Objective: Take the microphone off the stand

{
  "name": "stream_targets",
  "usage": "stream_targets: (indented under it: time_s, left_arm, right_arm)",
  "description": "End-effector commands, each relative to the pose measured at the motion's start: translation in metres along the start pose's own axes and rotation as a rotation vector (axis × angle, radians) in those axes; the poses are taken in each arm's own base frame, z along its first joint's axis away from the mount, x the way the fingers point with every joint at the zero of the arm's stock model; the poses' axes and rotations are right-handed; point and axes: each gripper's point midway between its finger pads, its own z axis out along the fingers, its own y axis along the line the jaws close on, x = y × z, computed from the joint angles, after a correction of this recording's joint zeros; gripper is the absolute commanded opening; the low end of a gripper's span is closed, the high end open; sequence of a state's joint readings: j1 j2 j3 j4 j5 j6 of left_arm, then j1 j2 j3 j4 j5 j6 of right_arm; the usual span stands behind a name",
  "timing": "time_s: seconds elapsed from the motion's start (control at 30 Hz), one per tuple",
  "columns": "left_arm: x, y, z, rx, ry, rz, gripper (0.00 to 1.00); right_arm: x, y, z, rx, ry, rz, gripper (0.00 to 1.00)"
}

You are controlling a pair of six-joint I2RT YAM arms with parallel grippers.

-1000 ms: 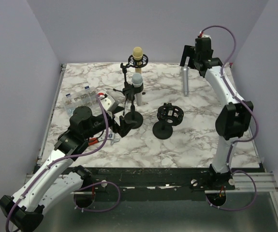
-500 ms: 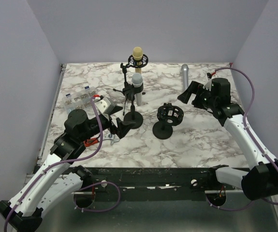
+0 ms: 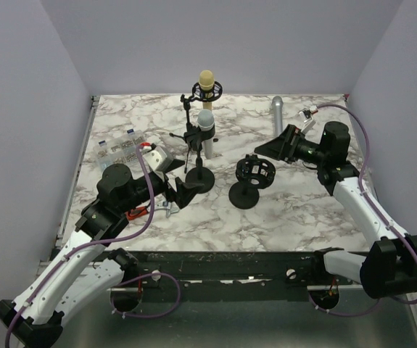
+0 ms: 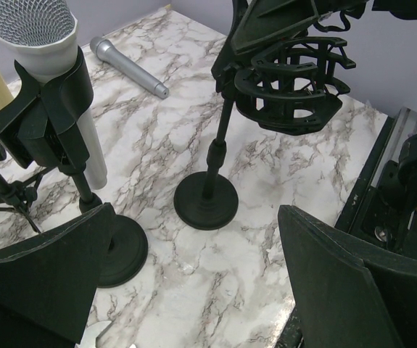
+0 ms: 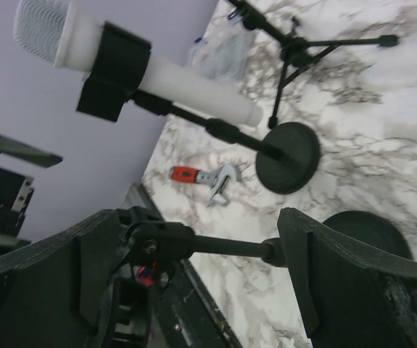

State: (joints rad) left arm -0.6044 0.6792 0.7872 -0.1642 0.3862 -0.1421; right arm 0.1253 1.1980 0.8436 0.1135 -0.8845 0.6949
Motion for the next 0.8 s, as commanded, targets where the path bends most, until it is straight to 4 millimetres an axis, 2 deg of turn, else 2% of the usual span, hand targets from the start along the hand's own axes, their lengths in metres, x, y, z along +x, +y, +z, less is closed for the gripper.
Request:
stream_targets:
  time_s: [0.0,0.23,0.77]
  left_arm:
    - [-0.011,-0.005,-0.001,0.017,-0.022,0.02,0.99]
    - [-0.011,-0.004,-0.001,0.015,-0.018,0.02,0.98]
    - [-0.012,-0.006,-0.001,0.022,-0.023,0.022,0.99]
  right_arm:
    - [0.004,0.034,-0.003,-0.207,0.066,-0.039,1.0]
    - [0.017,0.019,0.003,-0.229,0.114,0.02,1.0]
    - [0.04,-0.026,0.015,-0.132,0.134,0.087,0.98]
